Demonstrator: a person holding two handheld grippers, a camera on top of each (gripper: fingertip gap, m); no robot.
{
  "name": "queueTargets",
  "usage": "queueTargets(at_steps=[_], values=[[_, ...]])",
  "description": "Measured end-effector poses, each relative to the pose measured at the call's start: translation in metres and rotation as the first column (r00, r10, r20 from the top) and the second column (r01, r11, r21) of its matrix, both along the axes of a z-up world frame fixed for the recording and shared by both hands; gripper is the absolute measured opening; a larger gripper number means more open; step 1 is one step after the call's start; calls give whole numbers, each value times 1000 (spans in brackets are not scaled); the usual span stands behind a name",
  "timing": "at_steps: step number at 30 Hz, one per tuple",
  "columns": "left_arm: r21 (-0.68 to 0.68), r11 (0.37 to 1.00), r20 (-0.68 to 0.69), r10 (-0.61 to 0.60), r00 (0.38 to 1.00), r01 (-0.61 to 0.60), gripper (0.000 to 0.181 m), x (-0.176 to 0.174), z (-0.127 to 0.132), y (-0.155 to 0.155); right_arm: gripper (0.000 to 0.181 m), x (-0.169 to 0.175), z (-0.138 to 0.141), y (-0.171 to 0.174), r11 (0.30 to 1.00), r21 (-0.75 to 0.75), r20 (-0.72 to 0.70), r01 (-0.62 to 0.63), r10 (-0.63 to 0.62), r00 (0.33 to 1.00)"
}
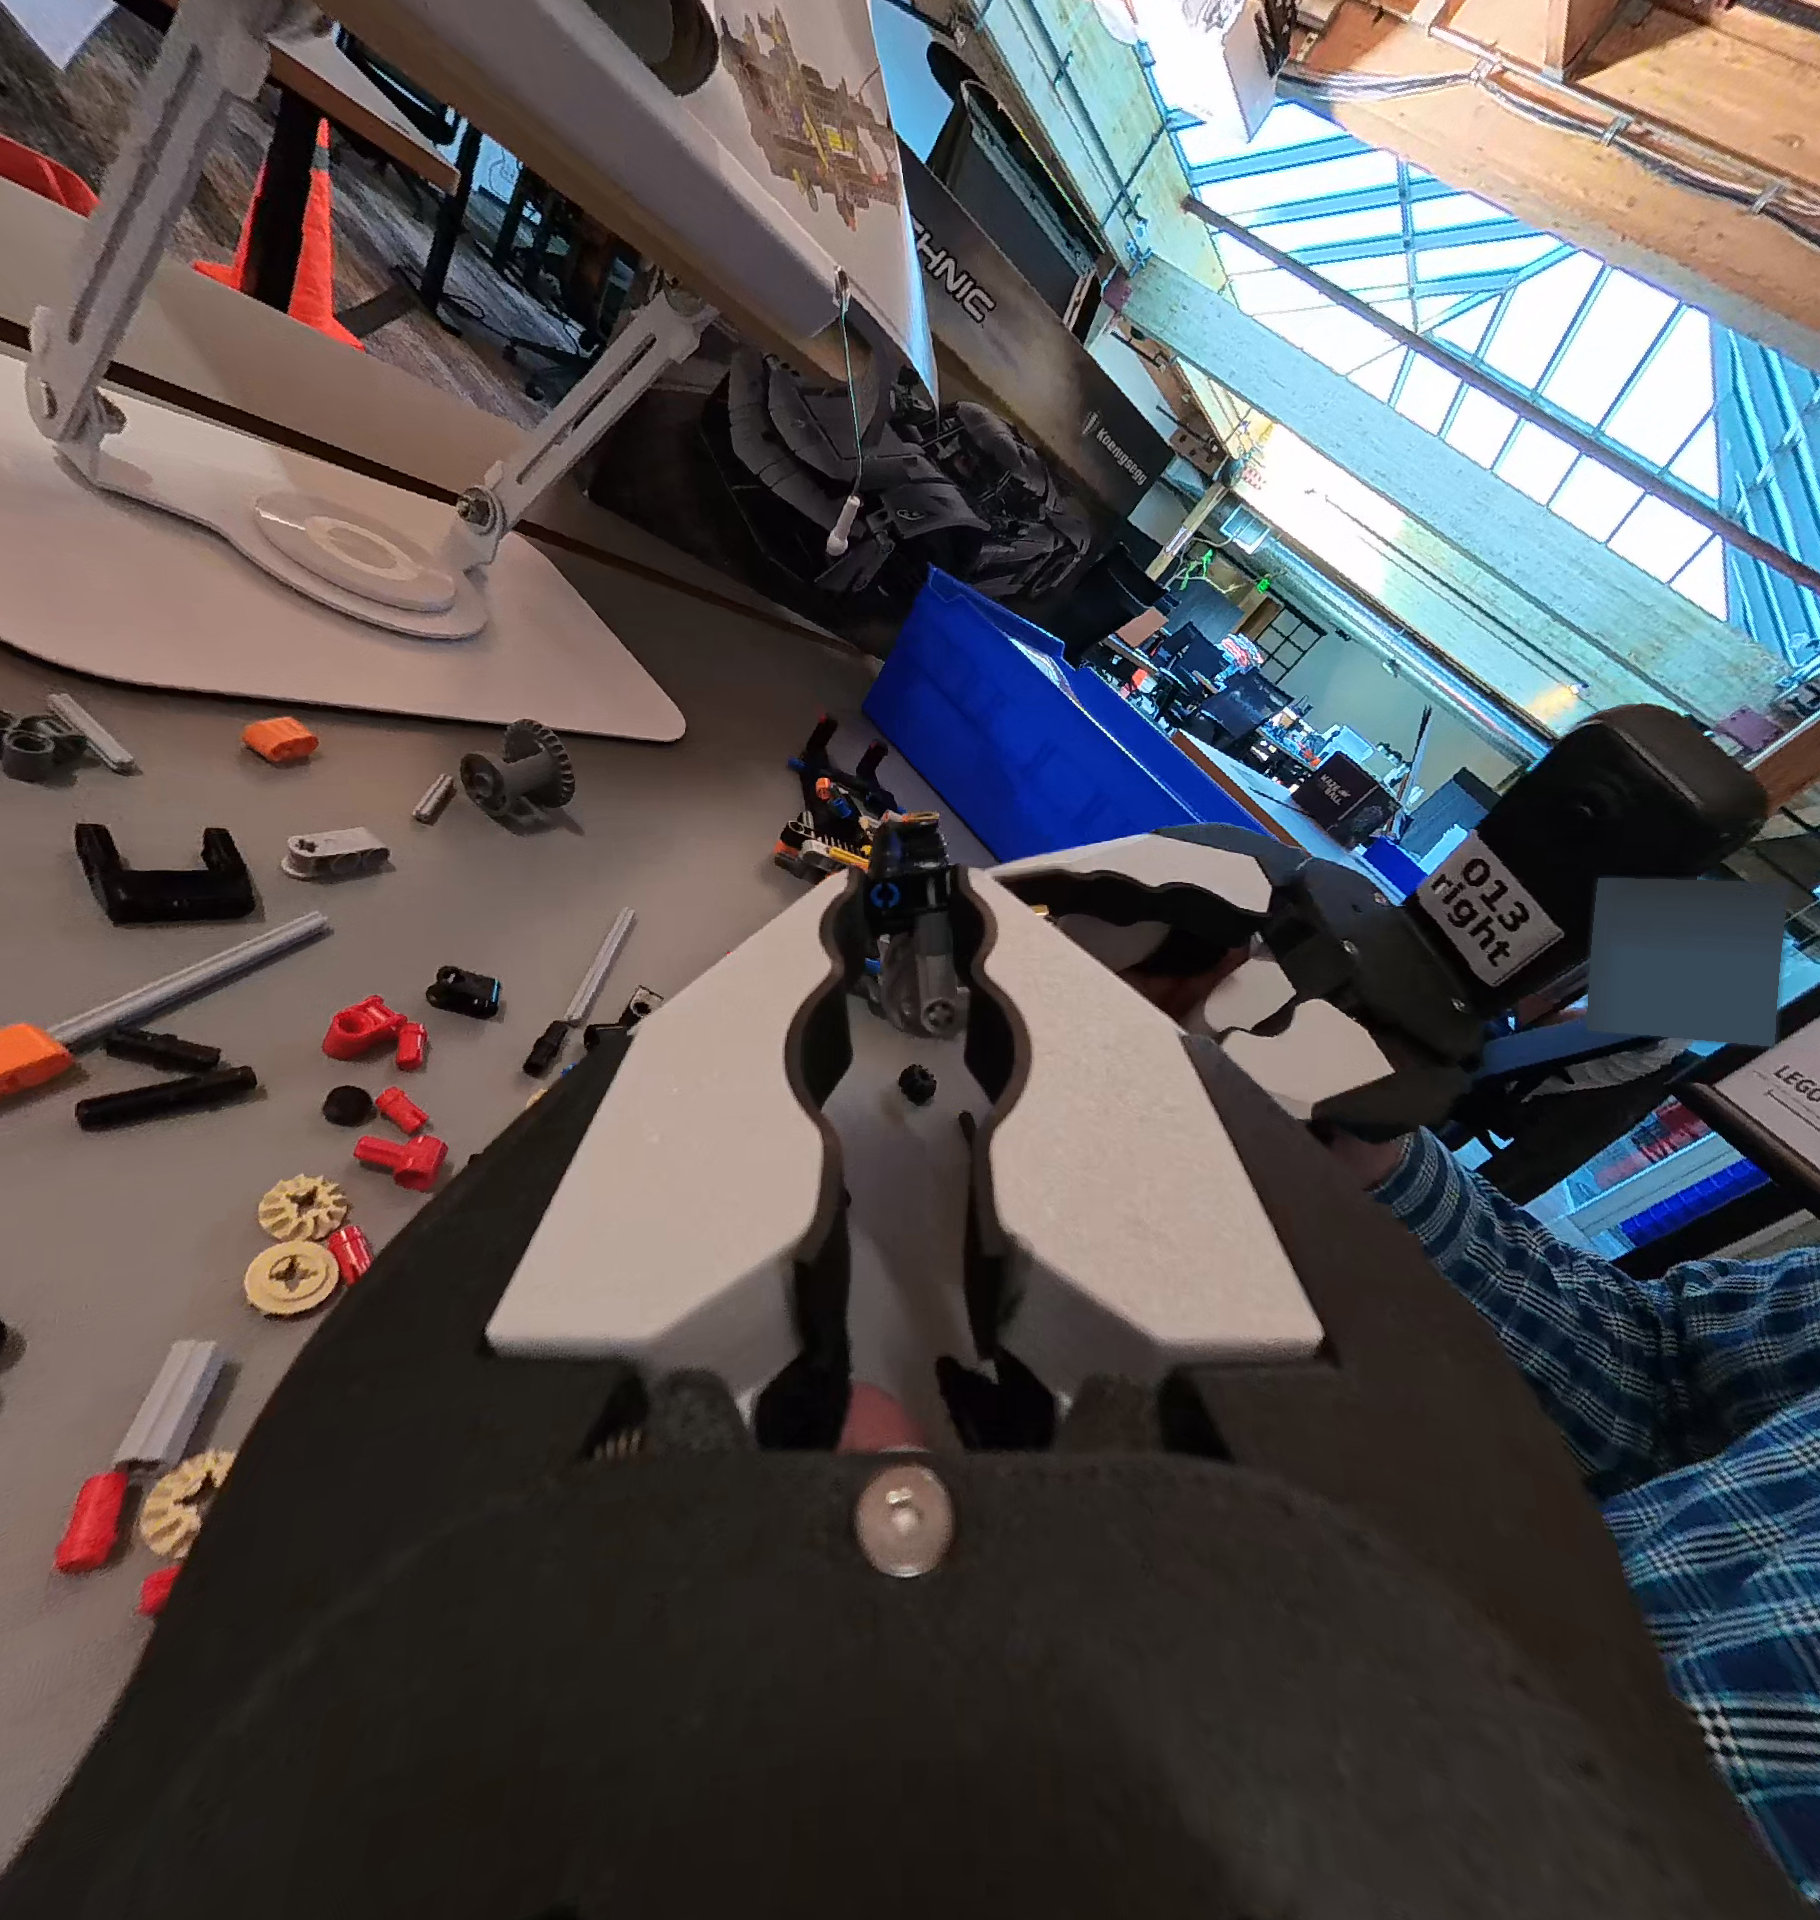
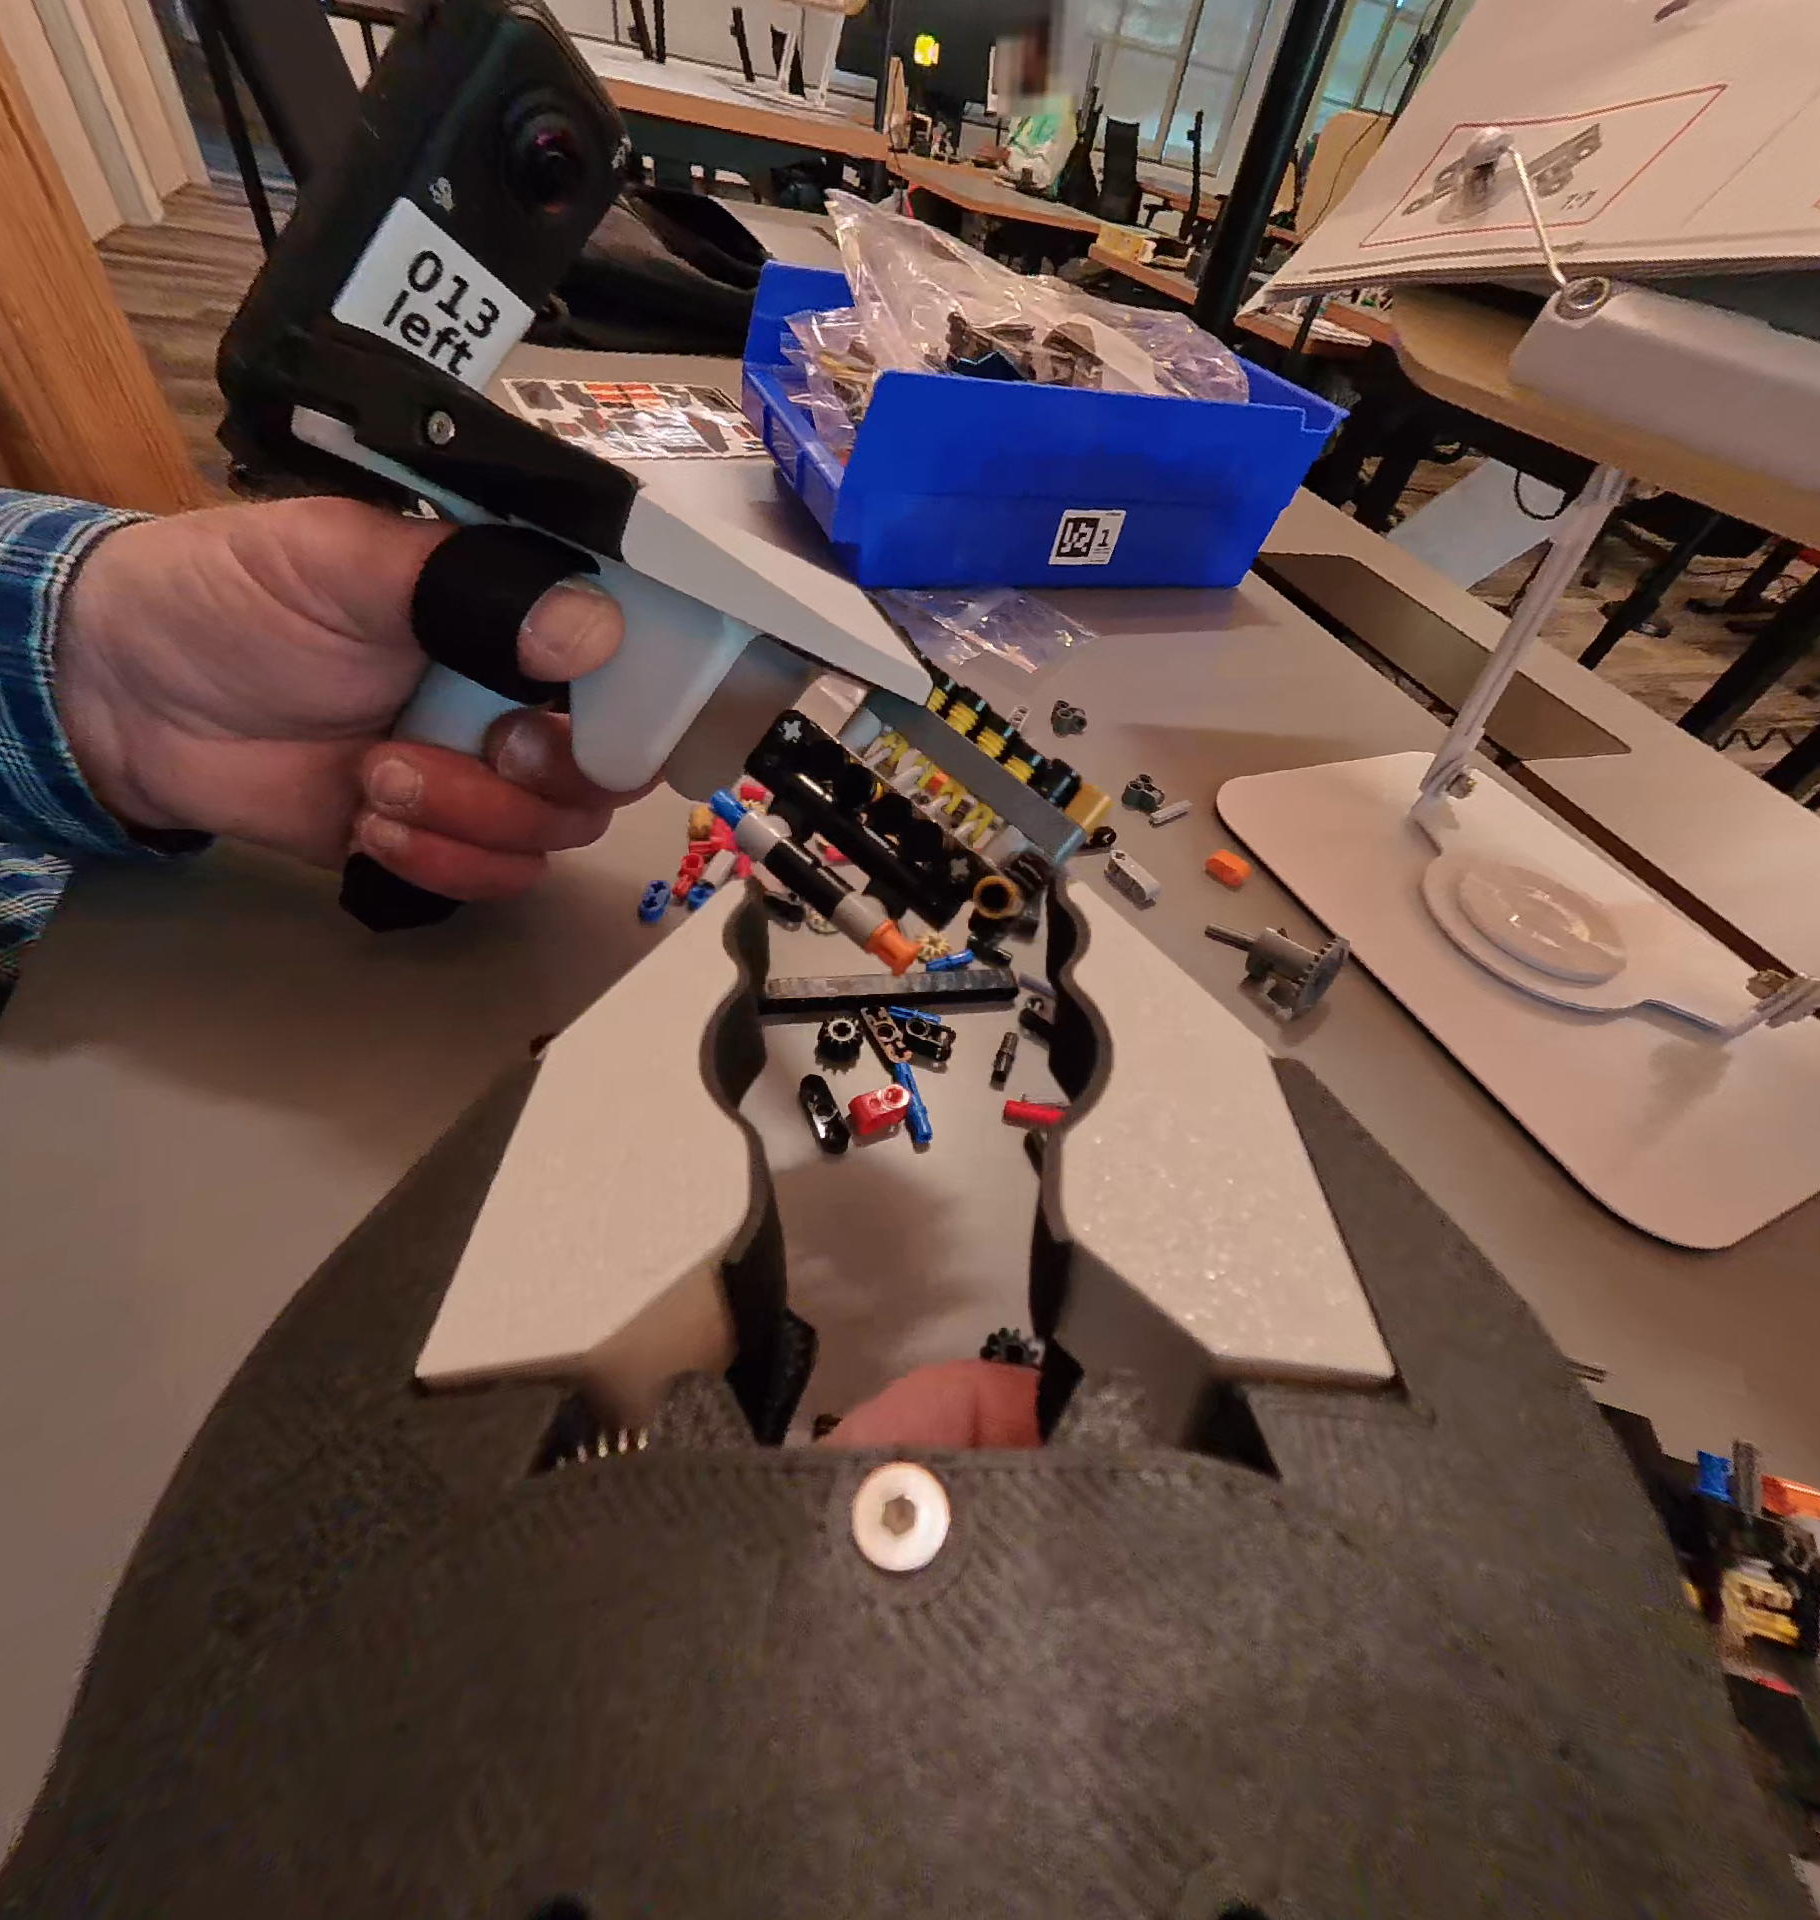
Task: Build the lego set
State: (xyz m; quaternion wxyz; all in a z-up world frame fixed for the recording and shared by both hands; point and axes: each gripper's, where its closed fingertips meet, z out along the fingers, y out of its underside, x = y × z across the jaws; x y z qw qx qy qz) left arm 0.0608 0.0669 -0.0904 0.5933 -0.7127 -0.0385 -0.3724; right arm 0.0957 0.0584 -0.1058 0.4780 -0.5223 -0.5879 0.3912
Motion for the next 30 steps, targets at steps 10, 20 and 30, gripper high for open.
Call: queueTargets(at_steps=[10,20,30], values=[[0,1000,24,-9,1000,9,13,2,1,0,43,-1,-7,4,992,119,40,41,-46,998],[-20,1000,21,-15,1000,16,13,6,-3,4,46,-1,-13,10,873,479,80,89,-145,986],[-51,998,-54,-27,998,24,14,13,-6,5,35,0,-13,7,744,666,96,50,-151,984]])
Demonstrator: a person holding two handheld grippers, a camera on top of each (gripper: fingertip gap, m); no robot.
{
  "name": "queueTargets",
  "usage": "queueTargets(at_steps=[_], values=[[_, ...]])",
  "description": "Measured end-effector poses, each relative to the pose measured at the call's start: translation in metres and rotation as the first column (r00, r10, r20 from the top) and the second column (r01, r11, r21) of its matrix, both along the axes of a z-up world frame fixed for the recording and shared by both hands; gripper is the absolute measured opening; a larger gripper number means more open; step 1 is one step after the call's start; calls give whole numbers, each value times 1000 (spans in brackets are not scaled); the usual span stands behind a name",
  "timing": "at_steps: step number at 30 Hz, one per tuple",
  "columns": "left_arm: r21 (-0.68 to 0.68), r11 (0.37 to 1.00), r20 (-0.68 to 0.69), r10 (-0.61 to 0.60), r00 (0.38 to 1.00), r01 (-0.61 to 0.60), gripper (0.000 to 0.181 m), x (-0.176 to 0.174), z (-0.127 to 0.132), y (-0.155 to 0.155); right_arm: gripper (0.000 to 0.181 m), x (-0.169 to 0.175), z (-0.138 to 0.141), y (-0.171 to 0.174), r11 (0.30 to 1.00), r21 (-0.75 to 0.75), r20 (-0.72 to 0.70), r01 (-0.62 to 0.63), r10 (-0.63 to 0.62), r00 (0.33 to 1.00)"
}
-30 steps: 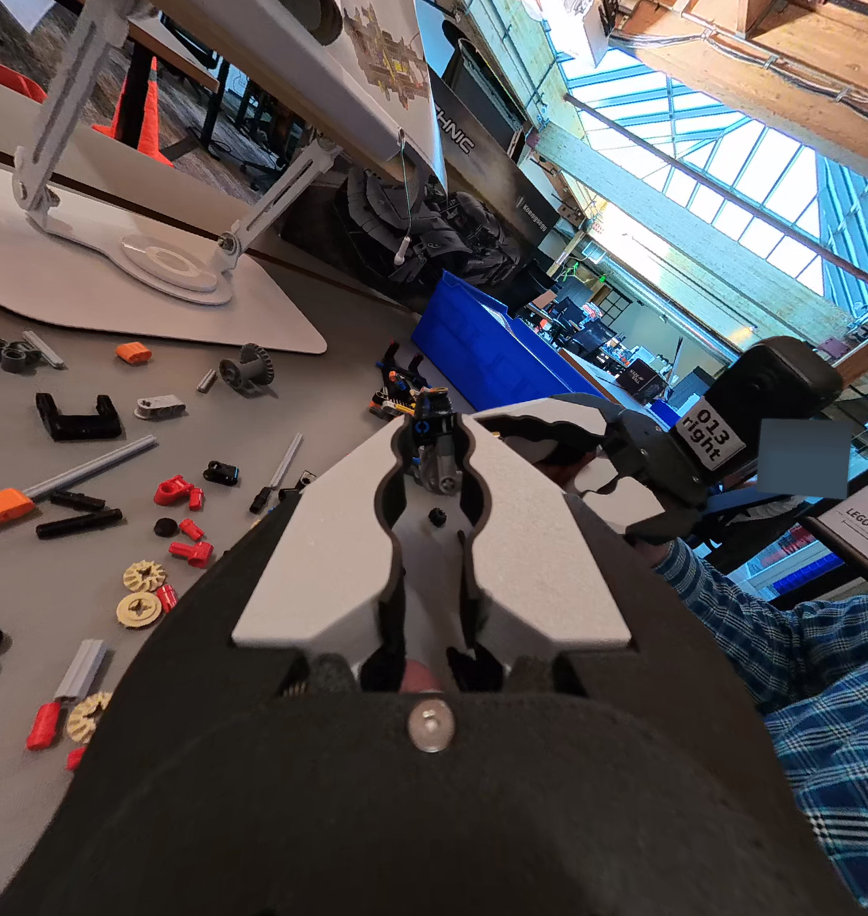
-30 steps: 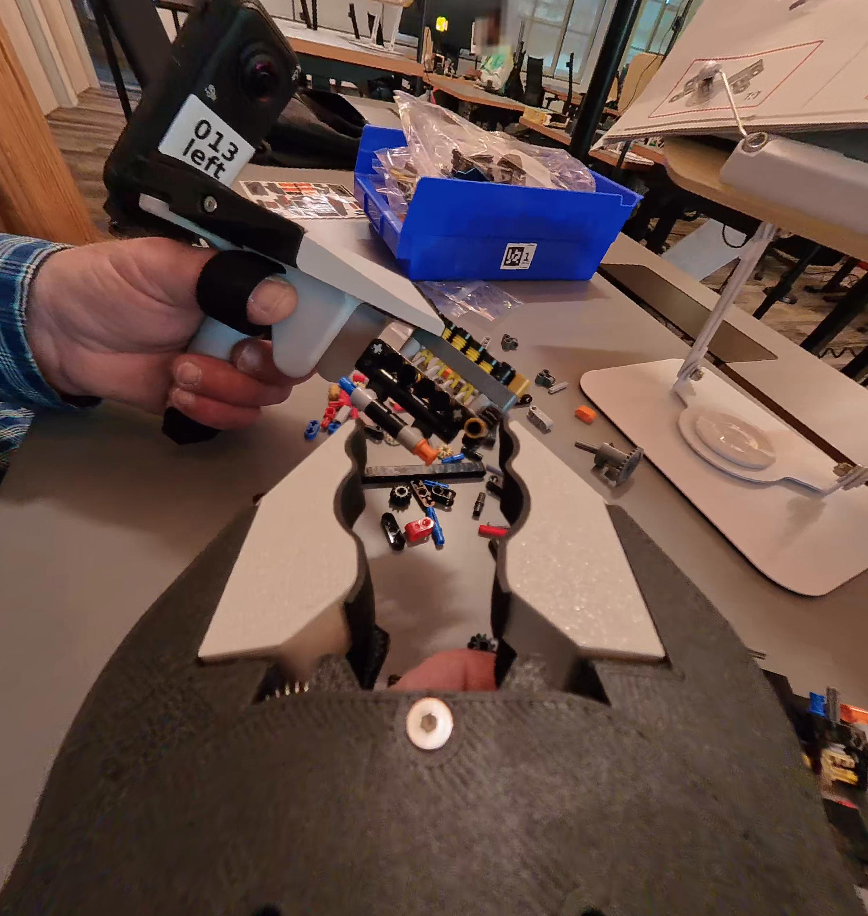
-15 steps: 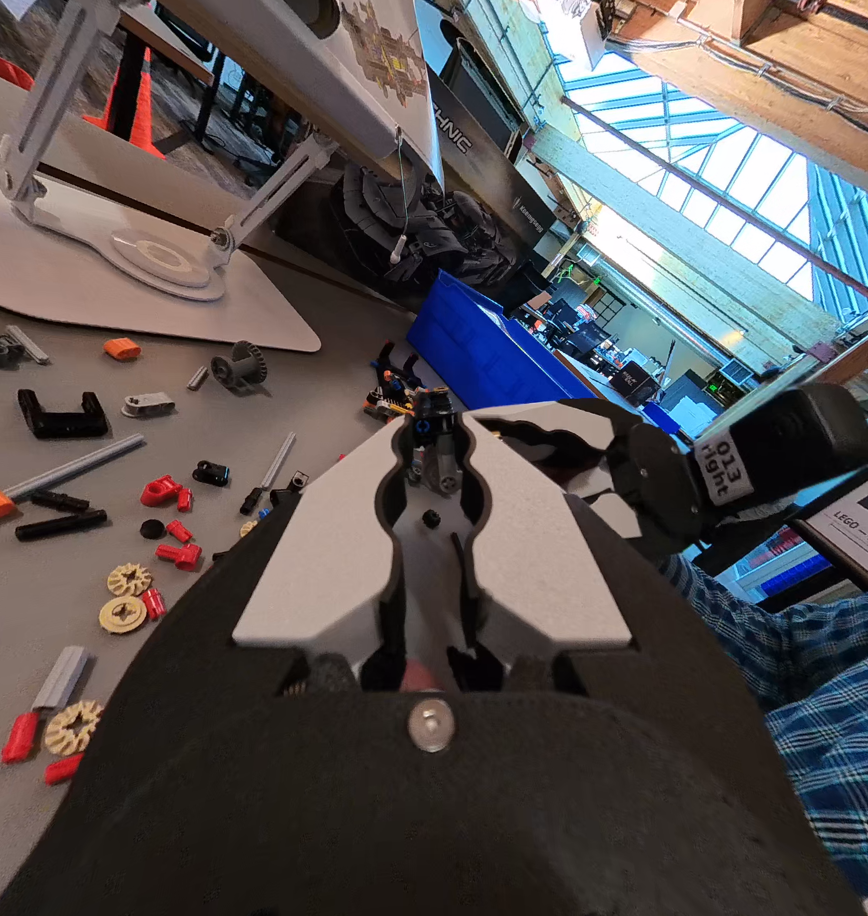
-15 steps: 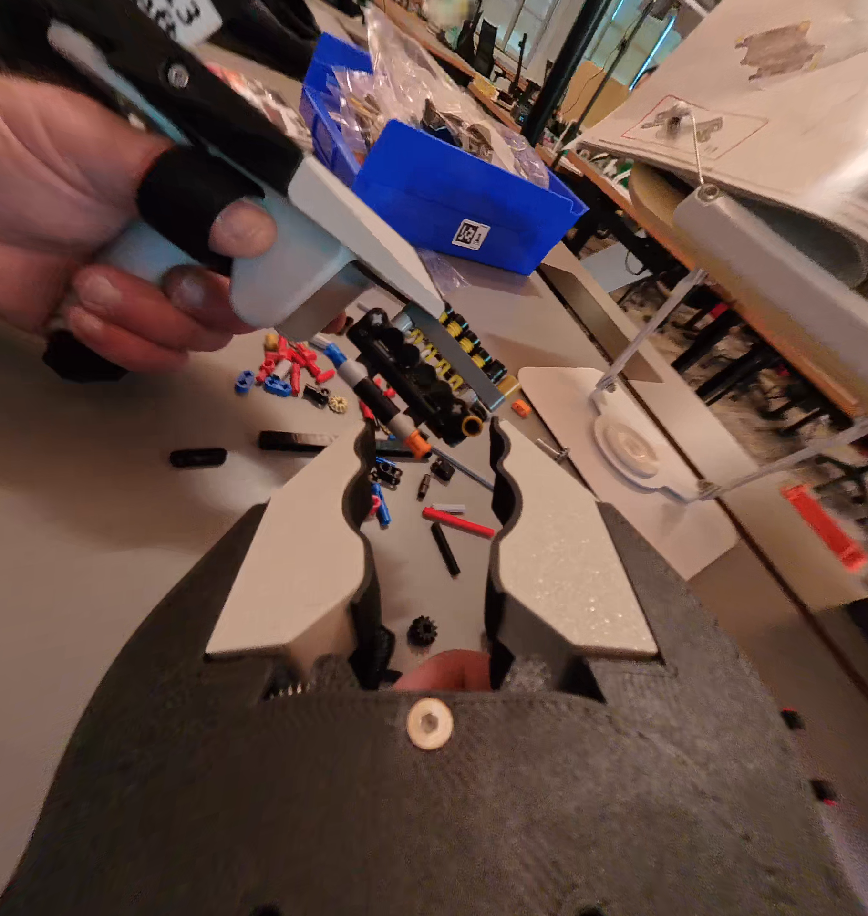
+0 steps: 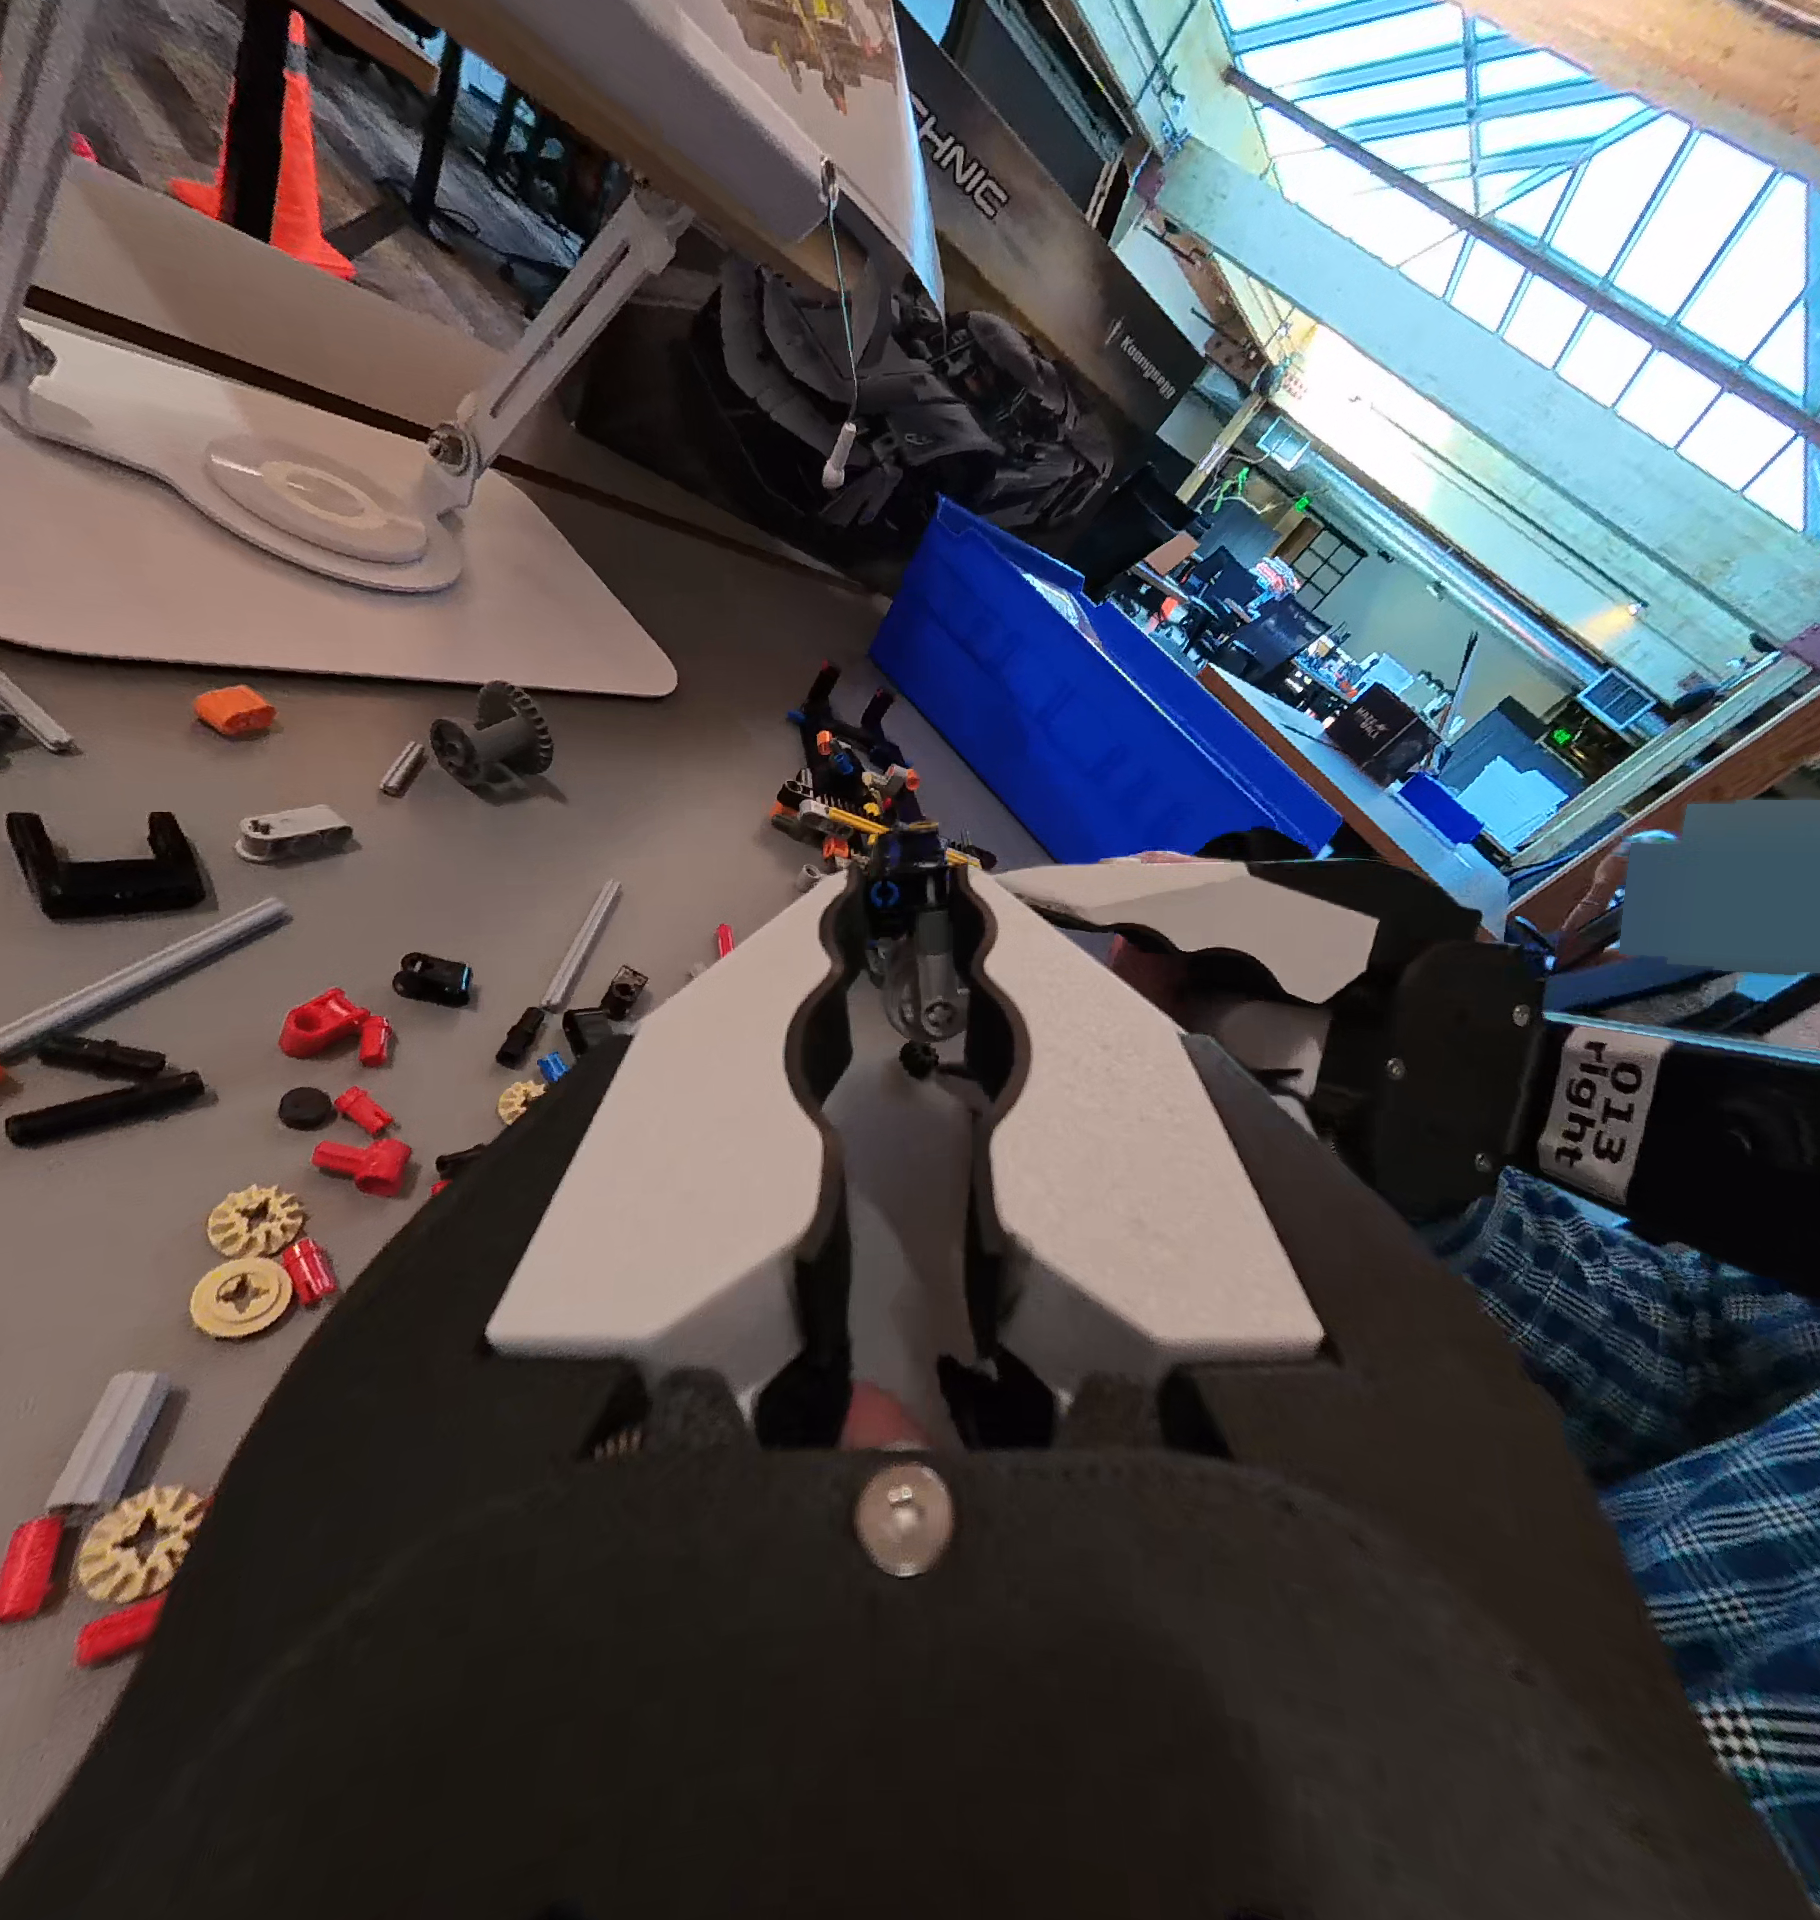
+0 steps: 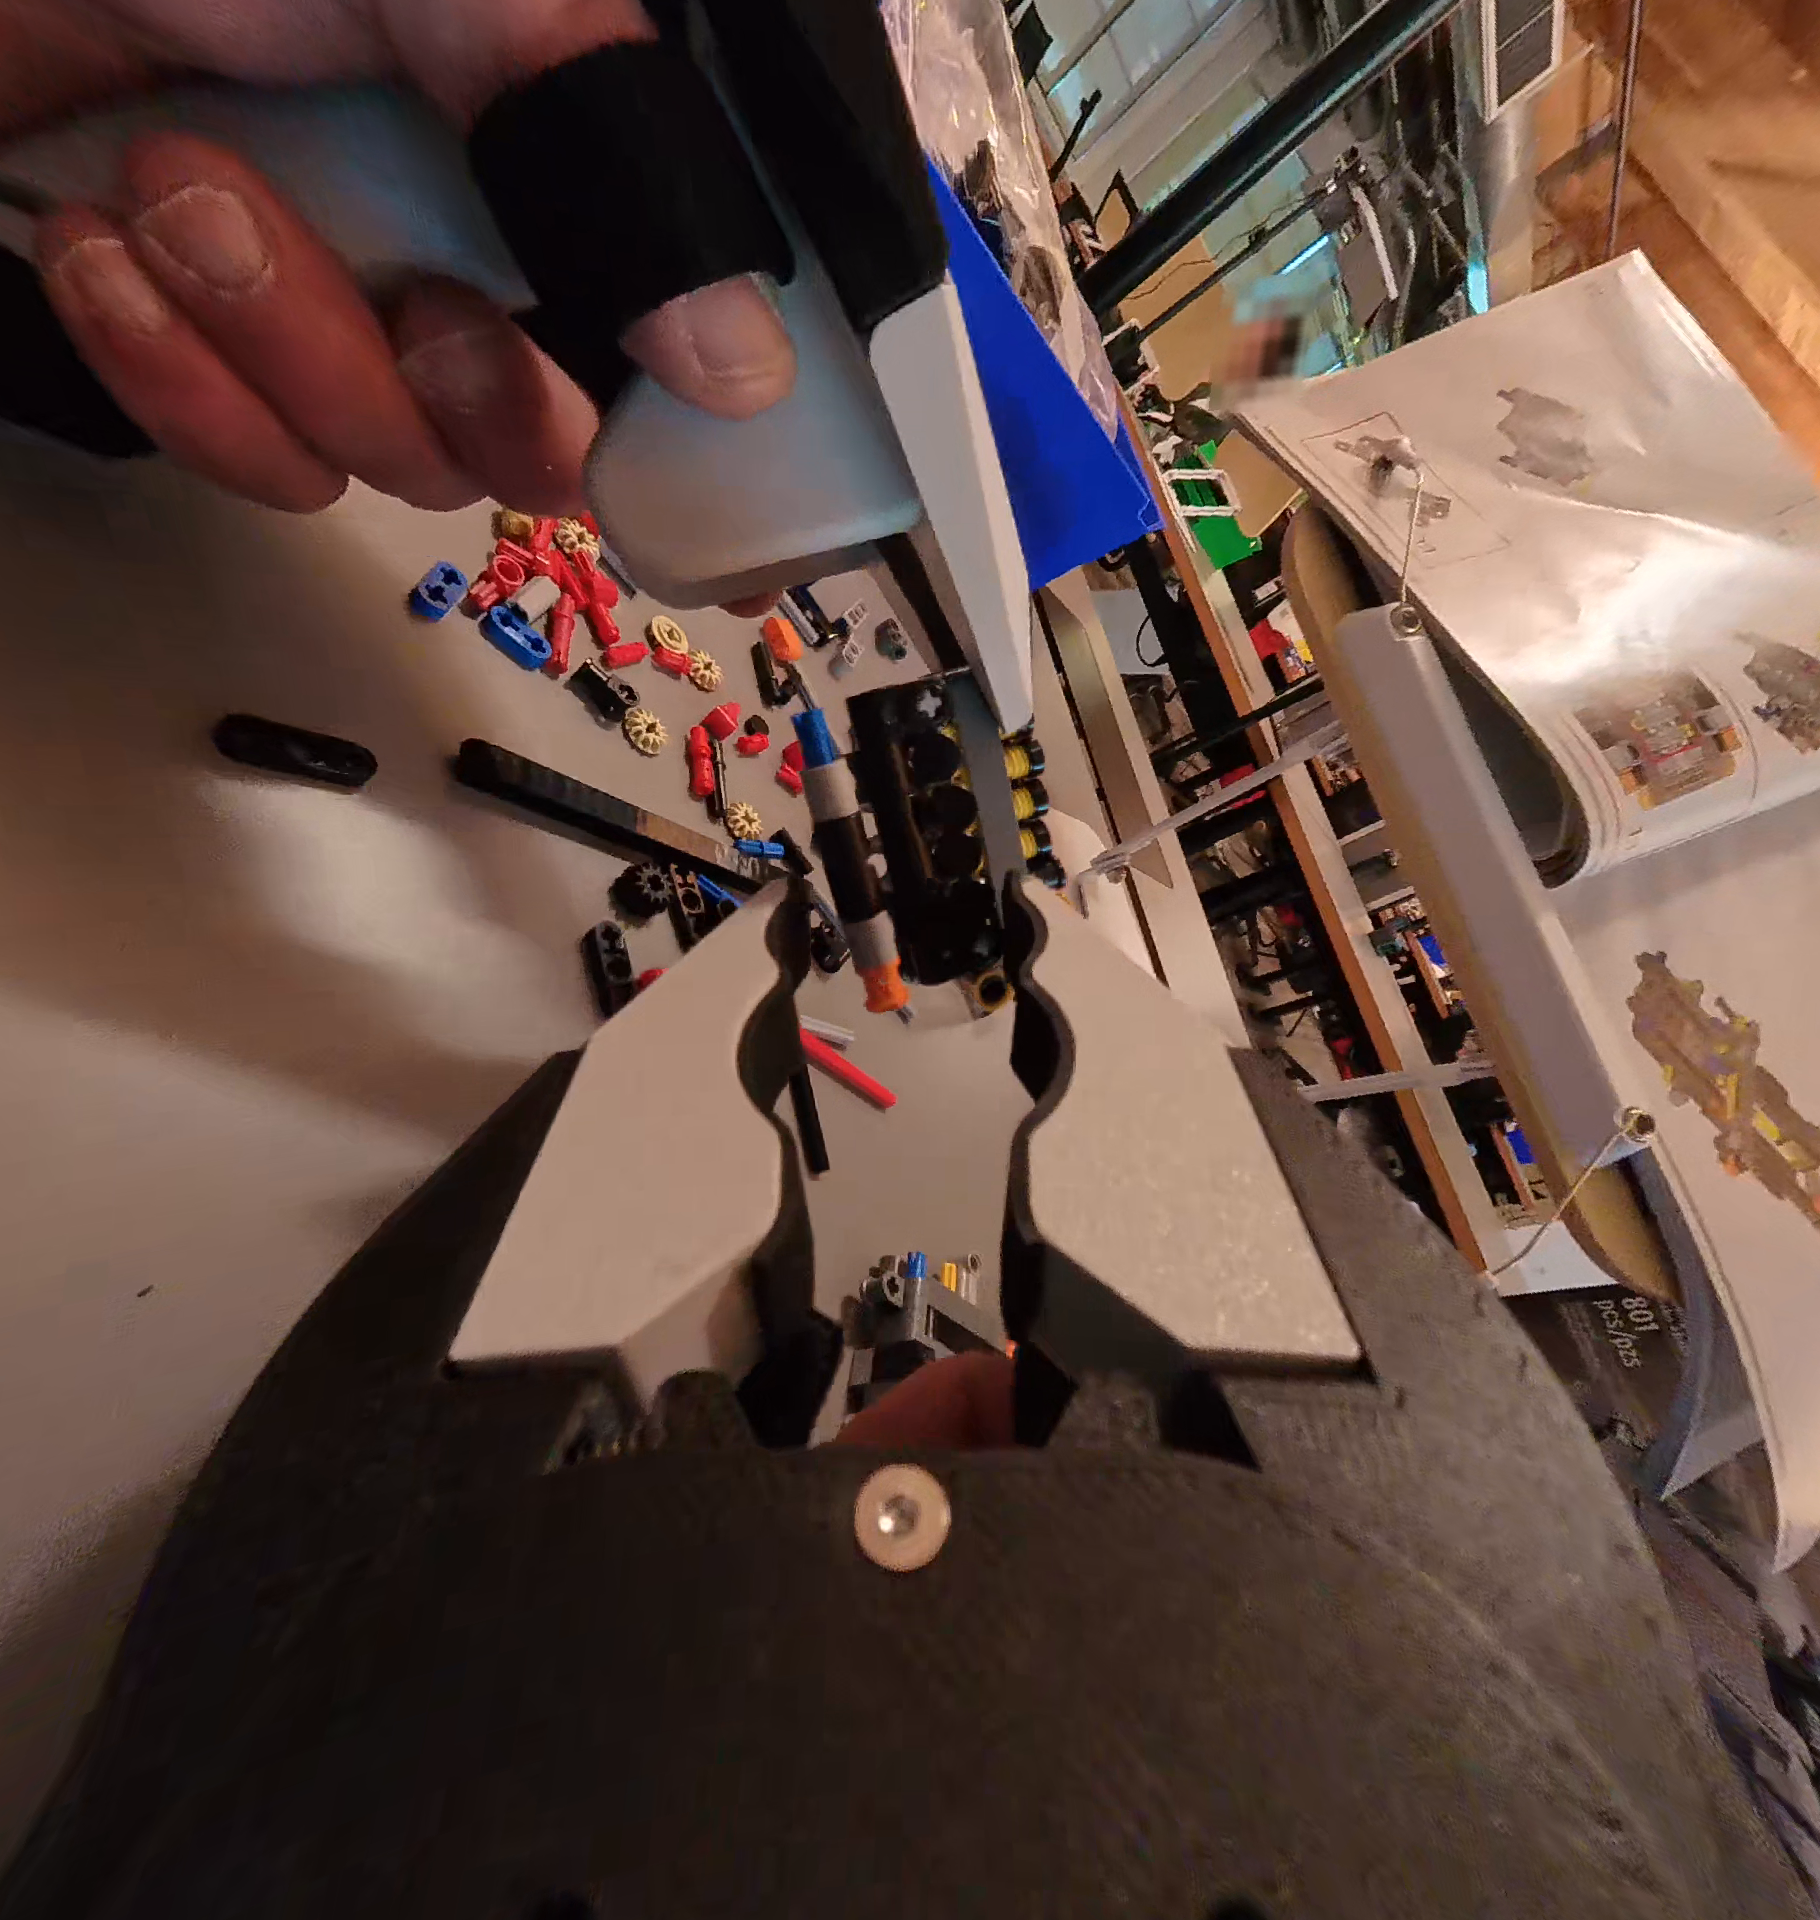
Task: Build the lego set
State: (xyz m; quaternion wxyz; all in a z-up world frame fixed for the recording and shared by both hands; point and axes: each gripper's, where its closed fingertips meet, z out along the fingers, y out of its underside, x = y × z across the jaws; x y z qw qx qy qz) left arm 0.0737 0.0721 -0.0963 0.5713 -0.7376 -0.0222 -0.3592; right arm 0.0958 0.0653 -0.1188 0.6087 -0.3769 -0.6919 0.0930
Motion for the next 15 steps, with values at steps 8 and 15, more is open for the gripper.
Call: queueTargets(at_steps=[8,15], values=[[-25,1000,-9,-7,1000,7,13,4,-4,-1,27,0,-1,-2,1000,17,14,-6,5,1000],[-18,999,35,-29,999,30,14,6,0,-1,24,1,5,-5,1000,18,-6,-24,24,1000]])
